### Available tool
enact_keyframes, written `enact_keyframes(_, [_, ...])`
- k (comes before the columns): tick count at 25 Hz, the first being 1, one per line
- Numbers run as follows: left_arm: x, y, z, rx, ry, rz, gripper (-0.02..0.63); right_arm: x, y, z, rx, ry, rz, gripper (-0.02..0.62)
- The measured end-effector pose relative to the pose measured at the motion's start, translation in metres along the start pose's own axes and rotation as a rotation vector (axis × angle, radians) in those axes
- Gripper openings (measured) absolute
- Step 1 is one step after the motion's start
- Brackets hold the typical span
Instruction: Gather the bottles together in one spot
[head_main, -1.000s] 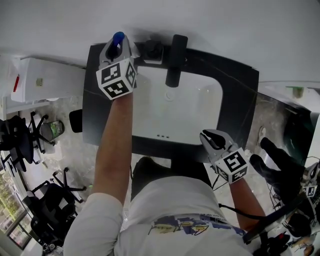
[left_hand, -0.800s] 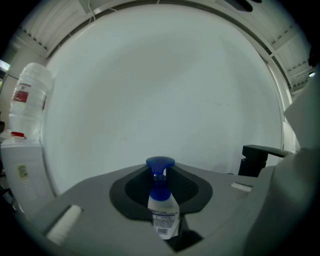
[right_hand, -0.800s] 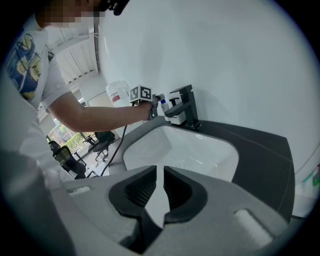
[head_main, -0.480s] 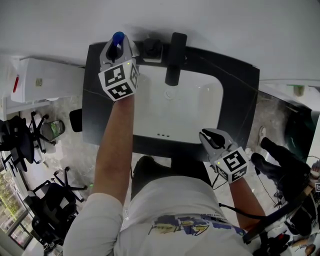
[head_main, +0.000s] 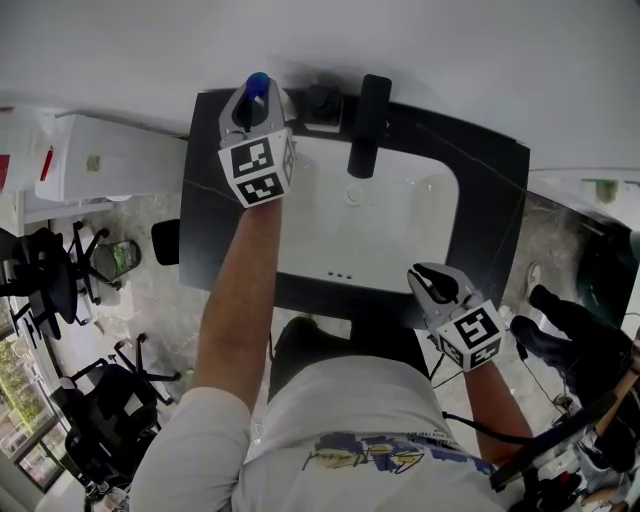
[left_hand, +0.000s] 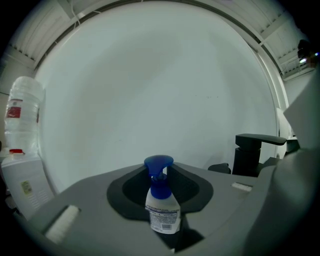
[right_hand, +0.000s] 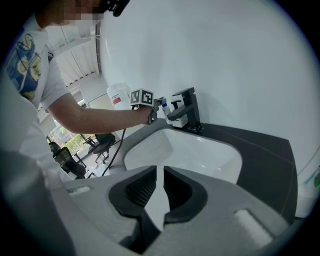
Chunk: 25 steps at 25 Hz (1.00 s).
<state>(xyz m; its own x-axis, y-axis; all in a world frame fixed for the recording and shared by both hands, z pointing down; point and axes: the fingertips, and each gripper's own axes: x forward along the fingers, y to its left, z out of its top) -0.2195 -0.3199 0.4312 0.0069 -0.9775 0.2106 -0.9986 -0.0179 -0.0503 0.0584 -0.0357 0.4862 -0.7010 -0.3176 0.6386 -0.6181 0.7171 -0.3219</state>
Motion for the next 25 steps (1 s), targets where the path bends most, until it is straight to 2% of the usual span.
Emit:
enact_keyframes(5, [0.000, 0.000, -0.001, 0.010, -0.011, 0.000, 0.104, 0.001, 0.001, 0.001, -0.002, -0.002, 0.003, 0.046])
enact_keyframes(7, [0.001, -0.001, 0.000, 0.014, -0.017, -0.011, 0.224, 0.002, 0.002, 0.000, -0.002, 0.000, 0.005, 0.046])
enact_keyframes(9, [0.001, 0.000, -0.001, 0.014, -0.014, -0.023, 0.175, 0.002, 0.004, 0.000, -0.003, 0.003, 0.005, 0.046])
enact_keyframes(18, [-0.008, 0.003, -0.001, 0.025, -0.003, -0.037, 0.212, 0.005, 0.004, 0.006, -0.015, -0.007, 0.005, 0.046])
enact_keyframes(25, [-0.026, -0.003, -0.003, 0.077, 0.024, -0.078, 0.229, 0.012, 0.005, 0.008, -0.020, -0.019, 0.003, 0.046])
